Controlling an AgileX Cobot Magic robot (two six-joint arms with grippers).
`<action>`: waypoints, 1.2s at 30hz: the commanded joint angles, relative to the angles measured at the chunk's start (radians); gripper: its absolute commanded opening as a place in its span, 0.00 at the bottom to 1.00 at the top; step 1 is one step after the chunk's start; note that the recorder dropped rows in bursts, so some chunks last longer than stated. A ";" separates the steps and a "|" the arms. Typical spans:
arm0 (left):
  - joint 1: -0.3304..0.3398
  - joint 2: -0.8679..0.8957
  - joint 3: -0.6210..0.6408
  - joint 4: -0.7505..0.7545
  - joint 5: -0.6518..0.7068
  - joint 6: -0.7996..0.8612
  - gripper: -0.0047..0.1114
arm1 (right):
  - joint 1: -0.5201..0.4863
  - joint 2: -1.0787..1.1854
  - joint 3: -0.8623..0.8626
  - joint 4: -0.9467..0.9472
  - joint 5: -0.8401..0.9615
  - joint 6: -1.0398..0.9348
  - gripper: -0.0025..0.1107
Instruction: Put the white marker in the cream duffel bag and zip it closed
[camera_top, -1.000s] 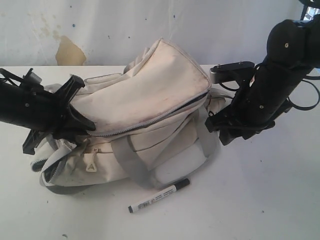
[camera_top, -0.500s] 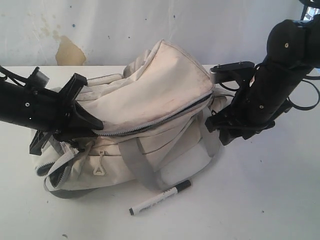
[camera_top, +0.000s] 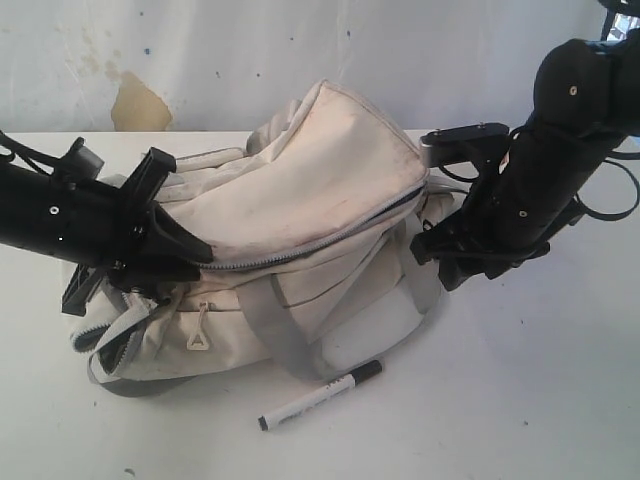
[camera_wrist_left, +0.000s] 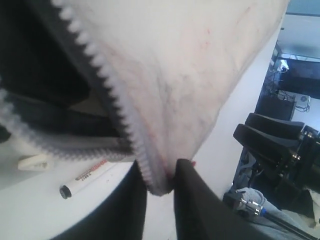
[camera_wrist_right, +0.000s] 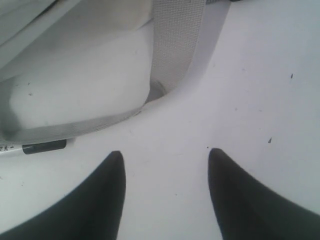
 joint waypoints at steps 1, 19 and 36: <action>-0.002 -0.001 -0.001 -0.030 -0.058 0.003 0.04 | -0.004 -0.007 0.003 -0.001 -0.006 -0.007 0.44; 0.030 -0.001 -0.001 -0.531 -0.182 0.294 0.04 | -0.004 -0.007 0.003 -0.001 -0.008 -0.007 0.44; 0.090 0.029 -0.269 -0.531 -0.413 0.369 0.04 | -0.002 -0.005 0.003 0.424 0.051 -0.652 0.44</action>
